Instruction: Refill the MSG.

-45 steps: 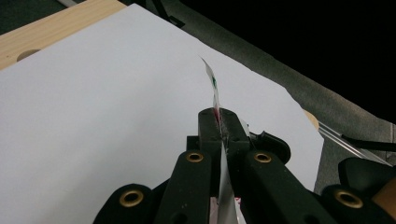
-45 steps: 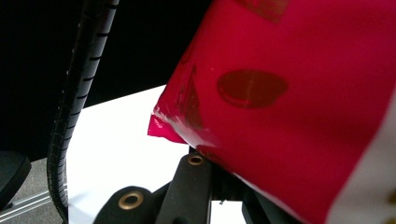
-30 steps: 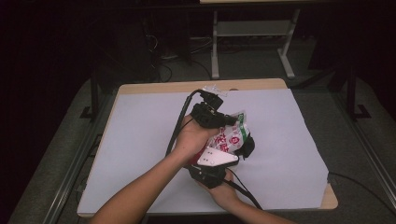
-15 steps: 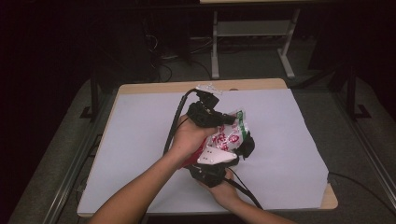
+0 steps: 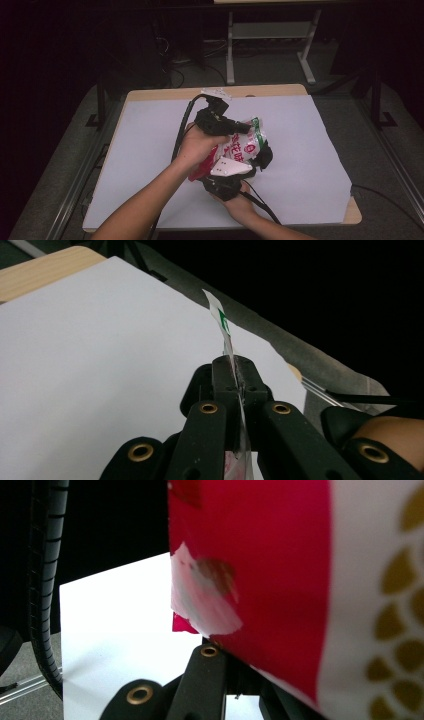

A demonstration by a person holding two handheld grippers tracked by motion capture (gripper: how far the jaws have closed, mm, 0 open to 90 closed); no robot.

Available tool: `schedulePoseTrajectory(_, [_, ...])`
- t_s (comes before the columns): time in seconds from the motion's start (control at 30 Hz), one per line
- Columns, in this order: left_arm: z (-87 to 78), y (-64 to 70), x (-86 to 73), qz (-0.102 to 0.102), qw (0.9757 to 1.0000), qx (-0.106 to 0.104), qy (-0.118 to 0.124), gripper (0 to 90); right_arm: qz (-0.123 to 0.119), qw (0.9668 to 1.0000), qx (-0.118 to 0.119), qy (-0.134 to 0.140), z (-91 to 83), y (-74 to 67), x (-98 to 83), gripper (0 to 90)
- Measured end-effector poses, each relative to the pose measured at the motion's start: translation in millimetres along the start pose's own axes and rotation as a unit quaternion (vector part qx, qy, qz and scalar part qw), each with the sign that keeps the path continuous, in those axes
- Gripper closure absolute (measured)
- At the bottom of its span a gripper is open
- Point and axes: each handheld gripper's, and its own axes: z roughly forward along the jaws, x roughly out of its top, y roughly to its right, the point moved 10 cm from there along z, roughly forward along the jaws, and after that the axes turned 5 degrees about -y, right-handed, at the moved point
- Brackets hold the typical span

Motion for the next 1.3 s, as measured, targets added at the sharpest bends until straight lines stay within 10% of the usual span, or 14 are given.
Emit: schedulePoseTrajectory(1.3, [-44.9, 7.5, 2.5, 0.028, 0.9983, -0.040, 0.032, 90.0, 0.008, 0.9998, -0.021, -0.001, -2.5, 8.3, 0.2, 90.0])
